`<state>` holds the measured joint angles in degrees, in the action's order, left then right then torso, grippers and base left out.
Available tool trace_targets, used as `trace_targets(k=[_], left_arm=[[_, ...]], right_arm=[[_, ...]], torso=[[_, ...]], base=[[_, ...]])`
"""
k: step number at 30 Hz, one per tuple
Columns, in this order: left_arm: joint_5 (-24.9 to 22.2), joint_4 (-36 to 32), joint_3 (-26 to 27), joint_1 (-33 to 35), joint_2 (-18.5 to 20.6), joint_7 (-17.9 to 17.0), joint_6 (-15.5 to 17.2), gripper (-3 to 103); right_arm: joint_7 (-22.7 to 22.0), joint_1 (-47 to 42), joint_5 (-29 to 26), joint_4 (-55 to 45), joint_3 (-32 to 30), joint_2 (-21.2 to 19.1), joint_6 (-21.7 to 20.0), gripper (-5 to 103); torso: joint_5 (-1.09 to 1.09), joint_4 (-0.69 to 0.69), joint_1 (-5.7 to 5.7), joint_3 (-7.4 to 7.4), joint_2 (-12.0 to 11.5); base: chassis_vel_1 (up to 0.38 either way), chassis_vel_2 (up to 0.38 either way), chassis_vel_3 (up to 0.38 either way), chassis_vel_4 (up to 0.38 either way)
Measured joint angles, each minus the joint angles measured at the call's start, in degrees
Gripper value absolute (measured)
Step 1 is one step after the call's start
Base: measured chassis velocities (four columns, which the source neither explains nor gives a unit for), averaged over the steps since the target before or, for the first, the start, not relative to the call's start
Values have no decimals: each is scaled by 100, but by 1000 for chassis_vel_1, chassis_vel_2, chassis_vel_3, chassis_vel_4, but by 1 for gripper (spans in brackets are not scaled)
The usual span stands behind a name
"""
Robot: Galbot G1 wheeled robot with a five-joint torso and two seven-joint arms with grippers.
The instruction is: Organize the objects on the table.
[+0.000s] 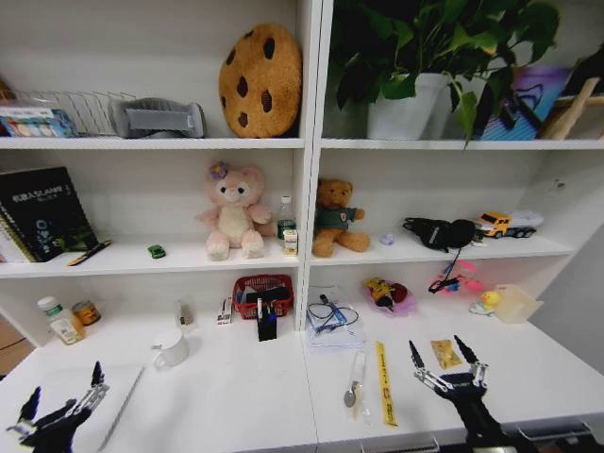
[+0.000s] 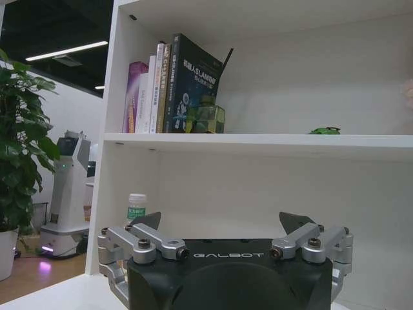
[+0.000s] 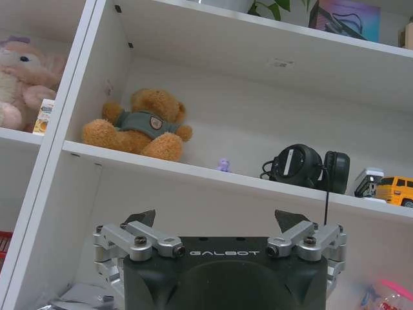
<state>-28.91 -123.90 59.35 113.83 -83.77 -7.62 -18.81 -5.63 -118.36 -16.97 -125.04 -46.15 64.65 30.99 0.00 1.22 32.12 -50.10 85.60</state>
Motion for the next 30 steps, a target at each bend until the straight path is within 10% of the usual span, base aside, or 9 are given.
trace_targets(k=[14, 30], left_arm=[[126, -63, 7, 75, -59, 50, -122, 100], [219, -136, -16, 144, -159, 53, -212, 100]], right_arm=[[-217, 20, -21, -5, -15, -43, -75, 100], [-800, 842, -1261, 634, -159, -755, -1603, 100]], torso=[[2, 2, 0, 0, 0], [1, 1, 0, 0, 0]], base=[[-119, -120, 113, 115], [5, 4, -4, -3]])
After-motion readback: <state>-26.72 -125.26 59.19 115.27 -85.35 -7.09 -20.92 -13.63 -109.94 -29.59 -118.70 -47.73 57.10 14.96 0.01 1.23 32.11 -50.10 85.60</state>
